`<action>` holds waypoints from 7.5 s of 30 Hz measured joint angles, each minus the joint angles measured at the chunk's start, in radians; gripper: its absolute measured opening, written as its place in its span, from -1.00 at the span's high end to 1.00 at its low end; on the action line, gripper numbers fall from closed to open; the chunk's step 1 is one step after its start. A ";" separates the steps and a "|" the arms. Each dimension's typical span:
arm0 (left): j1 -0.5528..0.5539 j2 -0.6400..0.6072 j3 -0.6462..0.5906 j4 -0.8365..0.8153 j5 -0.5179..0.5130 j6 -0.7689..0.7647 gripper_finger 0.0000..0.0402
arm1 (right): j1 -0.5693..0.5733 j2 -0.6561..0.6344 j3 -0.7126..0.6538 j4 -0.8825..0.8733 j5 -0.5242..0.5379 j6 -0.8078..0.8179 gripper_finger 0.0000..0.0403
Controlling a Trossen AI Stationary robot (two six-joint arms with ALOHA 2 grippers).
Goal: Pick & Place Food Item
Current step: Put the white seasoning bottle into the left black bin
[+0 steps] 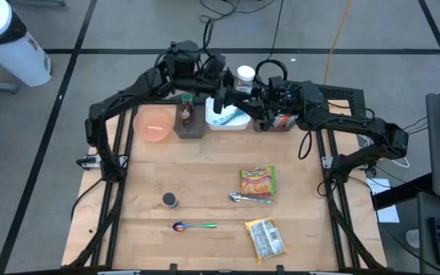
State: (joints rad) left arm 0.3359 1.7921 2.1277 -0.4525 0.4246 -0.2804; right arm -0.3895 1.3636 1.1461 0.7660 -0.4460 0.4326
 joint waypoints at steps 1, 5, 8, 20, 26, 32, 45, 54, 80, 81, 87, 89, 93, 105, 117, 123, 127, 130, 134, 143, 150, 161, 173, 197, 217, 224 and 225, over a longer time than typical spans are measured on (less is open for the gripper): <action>0.000 0.001 -0.001 -0.003 0.000 -0.005 -0.28 | 0.002 0.000 0.000 -0.005 0.000 0.000 0.06; 0.001 0.003 -0.001 -0.002 -0.002 -0.010 -0.19 | 0.005 0.000 0.000 -0.013 0.002 0.000 0.06; 0.002 0.003 -0.001 -0.013 -0.014 0.005 -0.08 | 0.010 0.000 0.000 -0.022 0.008 0.004 0.06; 0.017 -0.021 -0.001 -0.092 -0.020 0.090 -0.04 | 0.012 0.000 0.001 -0.079 -0.003 0.051 -0.06; 0.048 -0.109 0.000 -0.293 -0.032 0.196 -0.04 | -0.005 -0.002 0.002 -0.133 -0.010 0.149 -0.80; 0.059 -0.138 0.000 -0.484 -0.031 0.272 -0.04 | -0.016 -0.002 0.002 -0.126 -0.003 0.131 -0.95; 0.026 -0.046 -0.001 -0.652 0.031 0.388 -0.03 | -0.030 -0.001 0.031 -0.355 -0.027 -0.024 -0.94; 0.031 0.049 0.000 -0.644 0.020 0.333 -0.03 | -0.072 -0.004 0.091 -0.544 -0.158 -0.152 -0.94; 0.008 0.131 0.000 -0.599 0.081 0.206 -0.03 | -0.146 -0.005 0.091 -0.785 -0.286 -0.302 -0.94; 0.007 0.132 0.000 -0.599 0.081 0.206 -0.03 | -0.146 -0.005 0.091 -0.785 -0.287 -0.292 -0.94; 0.004 0.132 0.000 -0.534 0.073 0.214 -0.03 | -0.142 -0.004 0.090 -0.762 -0.287 -0.244 -0.94; 0.007 0.129 0.000 -0.468 0.076 0.207 -0.03 | -0.137 -0.004 0.087 -0.705 -0.289 -0.222 -0.94; 0.010 0.120 0.000 -0.352 0.082 0.190 -0.03 | -0.134 -0.007 0.050 -0.487 -0.288 -0.109 -0.94; 0.016 0.068 0.000 -0.216 0.032 0.165 -0.03 | -0.145 -0.050 -0.167 0.052 -0.132 0.180 -0.94; 0.016 0.065 0.000 -0.172 0.019 0.141 -0.03 | -0.145 -0.097 -0.189 0.082 -0.077 0.149 -0.78; 0.011 0.065 0.000 -0.169 0.019 0.135 -0.03 | -0.132 -0.097 -0.189 0.087 -0.077 0.122 -0.53; 0.007 0.065 0.000 -0.170 0.020 0.135 -0.03 | -0.112 -0.097 -0.189 0.100 -0.074 0.100 -0.43; 0.004 0.065 0.000 -0.171 0.020 0.135 -0.03 | -0.101 -0.096 -0.189 0.098 -0.071 0.085 -0.37; 0.002 0.065 0.000 -0.171 0.019 0.135 -0.03 | -0.092 -0.096 -0.189 0.098 -0.052 0.078 -0.29; -0.011 0.092 0.000 -0.140 0.025 0.117 -0.03 | -0.093 -0.098 -0.188 0.088 -0.058 0.077 0.05; -0.010 0.093 0.000 -0.145 0.030 0.116 -0.03 | -0.094 -0.097 -0.188 0.082 -0.077 0.087 0.05; -0.010 0.095 0.000 -0.142 0.050 0.096 -0.46 | -0.095 -0.099 -0.188 0.076 -0.090 0.104 0.05; 0.023 0.074 0.000 -0.180 0.077 0.094 -0.55 | -0.137 -0.112 -0.188 0.037 -0.139 0.106 0.05; 0.103 0.060 0.000 -0.092 0.076 -0.316 -0.45 | -0.137 -0.160 -0.019 -0.549 0.026 -0.411 0.05; 0.095 0.081 0.001 -0.195 -0.102 -0.353 -0.27 | -0.129 -0.045 0.168 -0.832 0.184 -0.657 0.05; 0.093 0.103 0.002 -0.225 -0.098 -0.341 -0.21 | -0.122 -0.039 0.169 -0.860 0.233 -0.659 0.05; 0.093 0.104 0.002 -0.232 -0.095 -0.337 -0.21 | -0.122 -0.039 0.169 -0.864 0.242 -0.664 0.05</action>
State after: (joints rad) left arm 0.4290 1.8964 2.1292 -0.6846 0.3299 -0.6175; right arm -0.5114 1.3251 1.3155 -0.0982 -0.2043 -0.2310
